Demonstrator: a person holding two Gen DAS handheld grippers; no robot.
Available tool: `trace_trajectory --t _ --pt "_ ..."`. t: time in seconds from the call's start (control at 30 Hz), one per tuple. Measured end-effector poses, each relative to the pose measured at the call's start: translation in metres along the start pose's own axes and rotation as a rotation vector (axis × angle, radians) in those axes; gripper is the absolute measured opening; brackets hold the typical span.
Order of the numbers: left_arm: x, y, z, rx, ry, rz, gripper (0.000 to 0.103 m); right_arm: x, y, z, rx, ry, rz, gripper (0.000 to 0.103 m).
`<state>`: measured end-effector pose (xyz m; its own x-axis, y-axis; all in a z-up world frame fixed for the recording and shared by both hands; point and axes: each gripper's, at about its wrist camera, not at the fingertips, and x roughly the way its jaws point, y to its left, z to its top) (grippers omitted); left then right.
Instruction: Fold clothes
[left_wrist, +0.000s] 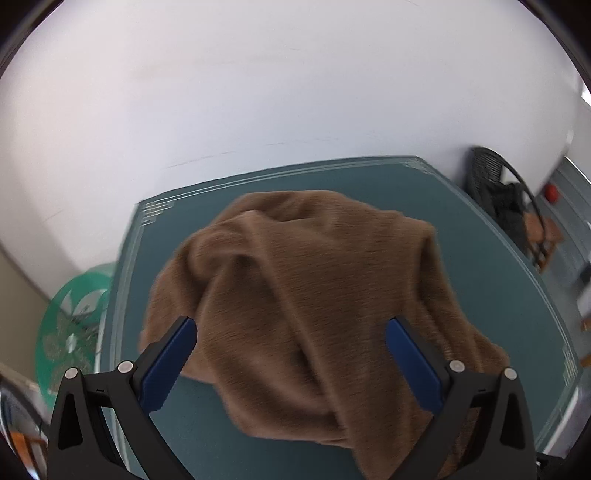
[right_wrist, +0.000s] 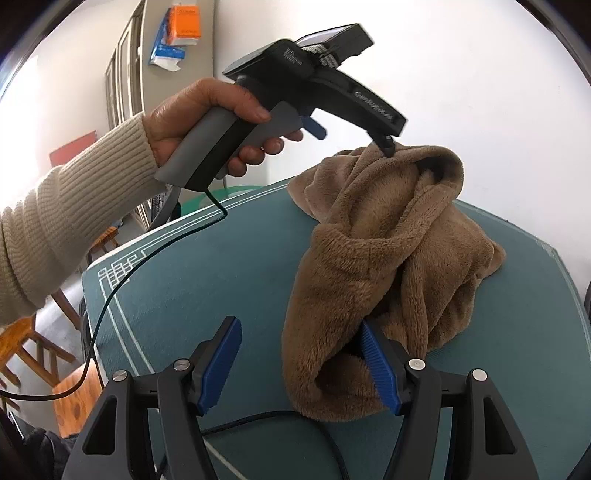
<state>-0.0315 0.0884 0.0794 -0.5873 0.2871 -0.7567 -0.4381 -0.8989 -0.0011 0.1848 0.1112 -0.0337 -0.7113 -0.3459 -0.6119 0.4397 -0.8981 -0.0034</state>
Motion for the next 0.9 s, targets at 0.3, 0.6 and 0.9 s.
trace_trajectory --t 0.3,0.6,0.9 --pt "0.028 -0.044 0.018 0.144 -0.004 0.260 0.103 -0.004 0.004 -0.002 0.022 0.003 0.025 0.068" --pt "0.001 0.005 0.032 -0.158 -0.131 0.365 0.103 0.004 0.008 -0.003 0.016 0.021 -0.002 0.068" --pt "-0.141 0.062 -0.030 -0.505 -0.488 0.402 0.103 0.010 -0.007 -0.001 0.110 0.028 -0.034 0.068"
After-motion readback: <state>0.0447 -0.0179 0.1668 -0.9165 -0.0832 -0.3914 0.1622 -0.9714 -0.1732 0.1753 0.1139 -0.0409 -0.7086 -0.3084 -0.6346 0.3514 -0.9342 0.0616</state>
